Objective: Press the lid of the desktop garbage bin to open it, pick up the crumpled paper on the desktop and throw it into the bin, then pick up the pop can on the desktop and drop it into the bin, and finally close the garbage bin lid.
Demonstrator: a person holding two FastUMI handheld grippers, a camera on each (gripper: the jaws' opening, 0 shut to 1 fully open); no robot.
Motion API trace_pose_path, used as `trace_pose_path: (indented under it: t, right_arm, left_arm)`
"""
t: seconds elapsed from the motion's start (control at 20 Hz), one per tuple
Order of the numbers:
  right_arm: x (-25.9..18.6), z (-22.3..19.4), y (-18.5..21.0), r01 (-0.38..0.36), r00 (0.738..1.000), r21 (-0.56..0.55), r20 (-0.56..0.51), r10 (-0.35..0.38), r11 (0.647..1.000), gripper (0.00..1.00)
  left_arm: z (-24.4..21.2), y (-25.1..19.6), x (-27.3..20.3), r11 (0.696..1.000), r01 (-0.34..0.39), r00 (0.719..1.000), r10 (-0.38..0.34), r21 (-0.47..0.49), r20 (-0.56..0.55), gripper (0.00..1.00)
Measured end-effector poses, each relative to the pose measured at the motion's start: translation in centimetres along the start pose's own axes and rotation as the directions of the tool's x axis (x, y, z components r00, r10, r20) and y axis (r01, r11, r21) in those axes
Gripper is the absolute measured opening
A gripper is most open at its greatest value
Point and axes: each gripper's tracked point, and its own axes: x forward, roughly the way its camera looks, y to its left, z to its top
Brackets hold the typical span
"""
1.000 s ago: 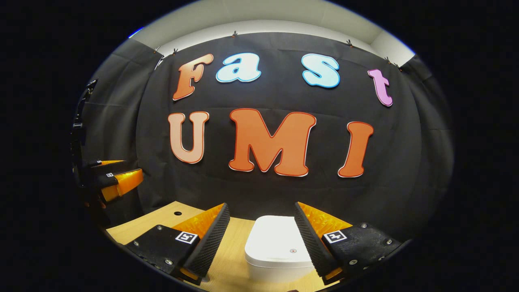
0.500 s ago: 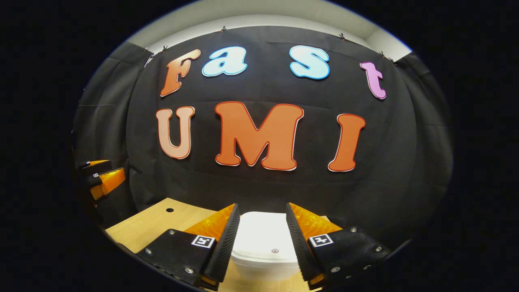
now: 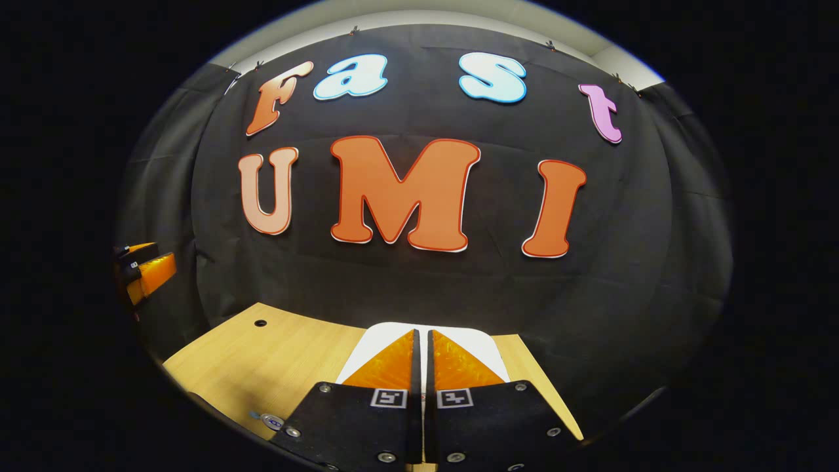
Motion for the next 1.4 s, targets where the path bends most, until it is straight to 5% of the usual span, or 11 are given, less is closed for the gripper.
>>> trace_pose_path:
  t: [0.95,1.4]
  right_arm:
    - [2.1,-8.4,0.6,-0.101,0.966,0.027,-0.238,0.104,0.995,0.01]
    - [2.2,-9.2,0.6,-0.139,0.953,0.076,-0.262,0.154,0.987,0.01]
  left_arm:
    - [-2.0,-1.7,-1.4,0.998,-0.062,0.996,0.063,0.024,-0.068,0.99]
    - [-3.7,-3.4,-2.1,0.995,-0.084,0.989,0.089,0.048,-0.120,0.99]
